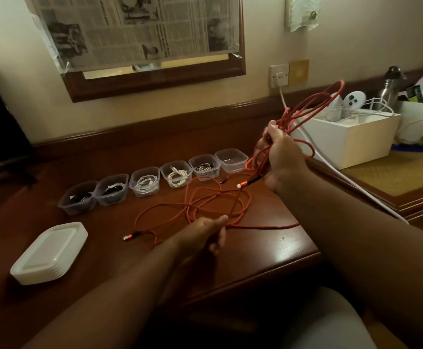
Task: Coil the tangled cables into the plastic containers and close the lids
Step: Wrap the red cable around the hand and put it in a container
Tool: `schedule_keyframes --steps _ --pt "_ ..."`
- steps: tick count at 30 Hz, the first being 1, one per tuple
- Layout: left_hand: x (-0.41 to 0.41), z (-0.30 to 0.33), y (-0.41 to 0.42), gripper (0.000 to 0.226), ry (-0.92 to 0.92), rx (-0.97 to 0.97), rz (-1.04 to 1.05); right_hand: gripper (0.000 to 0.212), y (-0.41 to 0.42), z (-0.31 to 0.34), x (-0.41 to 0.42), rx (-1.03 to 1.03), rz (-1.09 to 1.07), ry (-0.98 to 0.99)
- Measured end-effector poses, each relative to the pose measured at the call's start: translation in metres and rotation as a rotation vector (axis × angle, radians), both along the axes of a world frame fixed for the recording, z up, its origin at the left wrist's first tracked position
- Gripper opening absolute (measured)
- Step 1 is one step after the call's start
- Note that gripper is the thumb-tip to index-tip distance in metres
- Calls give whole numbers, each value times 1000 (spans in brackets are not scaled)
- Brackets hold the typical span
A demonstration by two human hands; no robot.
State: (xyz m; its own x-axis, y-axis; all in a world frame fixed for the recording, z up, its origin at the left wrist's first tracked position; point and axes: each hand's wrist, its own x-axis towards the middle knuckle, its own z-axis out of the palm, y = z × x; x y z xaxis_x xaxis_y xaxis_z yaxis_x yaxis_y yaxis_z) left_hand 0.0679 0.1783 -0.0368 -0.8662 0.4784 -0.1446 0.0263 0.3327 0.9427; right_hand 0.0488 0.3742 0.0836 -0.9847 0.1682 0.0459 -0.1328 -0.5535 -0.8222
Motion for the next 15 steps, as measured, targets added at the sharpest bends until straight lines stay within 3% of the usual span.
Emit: schedule_keyframes --steps 5,8,11,15 --pt "-8 16 -18 38 147 -35 339 22 10 -12 -1 309 104 18" --pt "-10 40 -31 26 197 -1 531 15 5 -15 6 694 141 26" --pt "-14 63 -40 27 -61 337 720 10 -3 -20 9 1030 254 -39" --pt "-15 98 -28 31 -126 711 677 10 -31 -34 20 992 361 -62"
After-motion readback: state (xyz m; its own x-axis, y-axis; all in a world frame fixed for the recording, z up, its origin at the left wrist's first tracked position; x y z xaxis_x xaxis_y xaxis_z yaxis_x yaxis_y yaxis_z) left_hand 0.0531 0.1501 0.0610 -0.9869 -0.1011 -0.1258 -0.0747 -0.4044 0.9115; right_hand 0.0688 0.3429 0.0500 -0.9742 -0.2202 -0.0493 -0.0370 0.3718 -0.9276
